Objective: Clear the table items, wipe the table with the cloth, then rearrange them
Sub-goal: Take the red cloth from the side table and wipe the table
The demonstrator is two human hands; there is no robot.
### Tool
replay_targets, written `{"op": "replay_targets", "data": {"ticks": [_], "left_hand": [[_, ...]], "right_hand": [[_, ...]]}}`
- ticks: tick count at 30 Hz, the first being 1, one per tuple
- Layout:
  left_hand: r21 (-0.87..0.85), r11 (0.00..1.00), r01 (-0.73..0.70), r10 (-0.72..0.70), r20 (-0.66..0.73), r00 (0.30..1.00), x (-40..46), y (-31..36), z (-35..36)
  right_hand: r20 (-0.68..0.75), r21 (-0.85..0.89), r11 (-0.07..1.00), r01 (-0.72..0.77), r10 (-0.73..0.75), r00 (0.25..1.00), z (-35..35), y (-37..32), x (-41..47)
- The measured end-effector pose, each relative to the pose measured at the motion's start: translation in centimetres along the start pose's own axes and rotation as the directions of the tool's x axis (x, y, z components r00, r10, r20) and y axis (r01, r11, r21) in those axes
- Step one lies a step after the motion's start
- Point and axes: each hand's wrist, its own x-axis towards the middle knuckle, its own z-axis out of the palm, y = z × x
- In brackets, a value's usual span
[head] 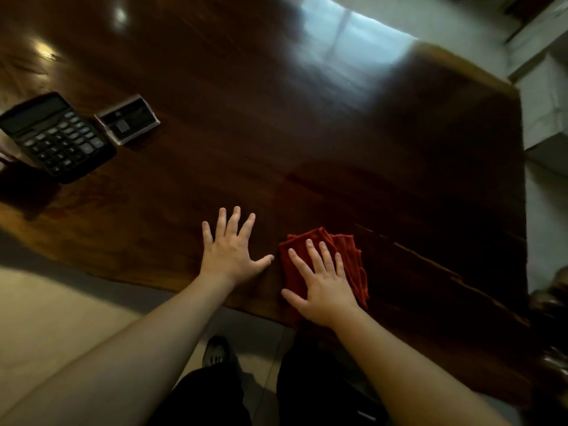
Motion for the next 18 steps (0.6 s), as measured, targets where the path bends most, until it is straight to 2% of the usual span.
{"op": "replay_targets", "data": {"ticks": [5,9,14,18], "left_hand": [[-0.062,0.998,-0.012,0.011,-0.002,1.0,-1.7,-0.3,-3.2],[-0.122,0.993,-0.006,0.002,-0.036,0.999,-2.5,-0.7,-6.2],[-0.163,0.982,0.099,-0.12,-0.123,0.985,-3.8,-1.7,-10.9],[-0.22,0.944,0.246,-0.295,-0.227,0.928,-5.1,-2.4,-14.1]], "right_hand": [[0.115,0.18,0.981,-0.077,0.056,0.992,-5.0,-0.8,0.1],[0.019,0.245,0.967,-0.075,0.073,0.997,-8.6,-1.5,0.1],[-0.103,0.279,0.957,0.076,-0.049,0.994,-13.4,-2.3,2.1],[-0.153,0.267,0.936,0.229,-0.193,0.969,-16.8,-3.7,4.3]]}}
